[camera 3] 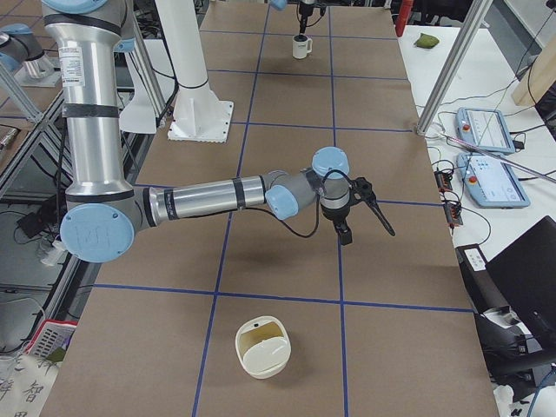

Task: Left arm hands cup to right arm to dump lemon

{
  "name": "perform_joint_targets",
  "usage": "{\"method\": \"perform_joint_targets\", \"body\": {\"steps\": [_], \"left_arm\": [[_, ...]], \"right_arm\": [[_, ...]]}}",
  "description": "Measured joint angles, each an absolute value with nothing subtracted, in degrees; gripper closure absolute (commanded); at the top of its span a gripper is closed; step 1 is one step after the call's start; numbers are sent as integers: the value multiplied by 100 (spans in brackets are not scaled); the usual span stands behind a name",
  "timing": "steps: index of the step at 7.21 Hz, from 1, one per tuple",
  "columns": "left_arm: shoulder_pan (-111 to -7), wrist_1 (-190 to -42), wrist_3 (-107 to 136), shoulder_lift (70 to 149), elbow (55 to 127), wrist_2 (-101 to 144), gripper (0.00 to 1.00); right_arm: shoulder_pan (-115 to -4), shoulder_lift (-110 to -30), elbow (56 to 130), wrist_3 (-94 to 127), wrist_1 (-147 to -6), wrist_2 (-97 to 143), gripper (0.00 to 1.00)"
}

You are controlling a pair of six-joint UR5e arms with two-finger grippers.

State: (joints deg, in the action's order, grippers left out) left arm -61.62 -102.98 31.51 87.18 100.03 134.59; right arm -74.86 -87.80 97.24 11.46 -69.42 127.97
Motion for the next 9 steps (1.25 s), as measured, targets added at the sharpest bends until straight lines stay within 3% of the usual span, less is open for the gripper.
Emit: {"method": "perform_joint_targets", "body": {"steps": [4, 9], "left_arm": [[-6850, -10247, 2929, 8679, 10405, 13464, 0], [-8419, -10056, 936, 9094, 8854, 13719, 0]], "right_arm": [[-7669, -8809, 9791, 1153, -7138, 12947, 0], [-8418, -9346, 9806, 211, -8327, 13373, 0]]}}
